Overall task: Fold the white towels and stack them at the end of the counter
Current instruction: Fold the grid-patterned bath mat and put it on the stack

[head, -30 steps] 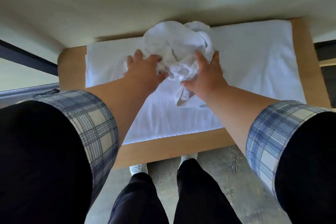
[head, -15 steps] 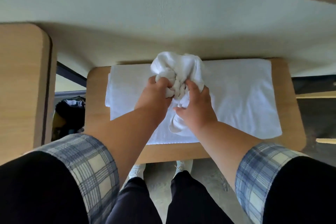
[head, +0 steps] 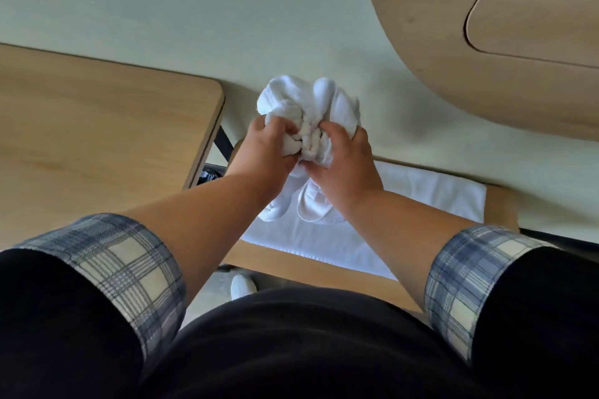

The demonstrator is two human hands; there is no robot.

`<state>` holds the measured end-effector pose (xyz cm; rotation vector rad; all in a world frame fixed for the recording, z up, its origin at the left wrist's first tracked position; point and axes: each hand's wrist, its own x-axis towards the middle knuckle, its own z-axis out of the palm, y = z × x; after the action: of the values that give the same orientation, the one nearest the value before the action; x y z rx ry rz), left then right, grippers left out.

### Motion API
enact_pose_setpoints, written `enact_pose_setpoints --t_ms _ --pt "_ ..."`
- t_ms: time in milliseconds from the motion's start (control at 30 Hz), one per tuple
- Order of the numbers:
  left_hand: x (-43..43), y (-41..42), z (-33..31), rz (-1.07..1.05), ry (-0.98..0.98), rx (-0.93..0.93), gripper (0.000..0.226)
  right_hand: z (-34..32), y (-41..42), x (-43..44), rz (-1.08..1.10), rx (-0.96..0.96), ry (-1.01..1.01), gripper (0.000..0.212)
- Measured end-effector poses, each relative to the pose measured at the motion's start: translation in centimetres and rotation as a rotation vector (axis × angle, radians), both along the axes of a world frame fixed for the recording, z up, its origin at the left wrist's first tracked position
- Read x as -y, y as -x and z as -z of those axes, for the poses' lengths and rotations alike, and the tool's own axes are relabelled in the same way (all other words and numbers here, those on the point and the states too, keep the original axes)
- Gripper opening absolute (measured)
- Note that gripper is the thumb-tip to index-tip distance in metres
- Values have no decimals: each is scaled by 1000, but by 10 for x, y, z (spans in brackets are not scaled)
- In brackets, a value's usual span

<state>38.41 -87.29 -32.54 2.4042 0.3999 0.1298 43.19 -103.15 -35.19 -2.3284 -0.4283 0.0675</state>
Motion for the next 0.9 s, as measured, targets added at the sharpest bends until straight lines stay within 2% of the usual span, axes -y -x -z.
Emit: enact_pose_setpoints --t_ms 300,633,900 --pt "-92 57 -54 -155 62 143 42 -51 34 -104 -130 119 -85 65" --pt "-279 194 -88 -143 13 250 38 -80 161 -294 -151 175 -176 56" --pt "-413 274 -92 -143 -81 251 39 -85 232 -424 -199 167 -181 57"
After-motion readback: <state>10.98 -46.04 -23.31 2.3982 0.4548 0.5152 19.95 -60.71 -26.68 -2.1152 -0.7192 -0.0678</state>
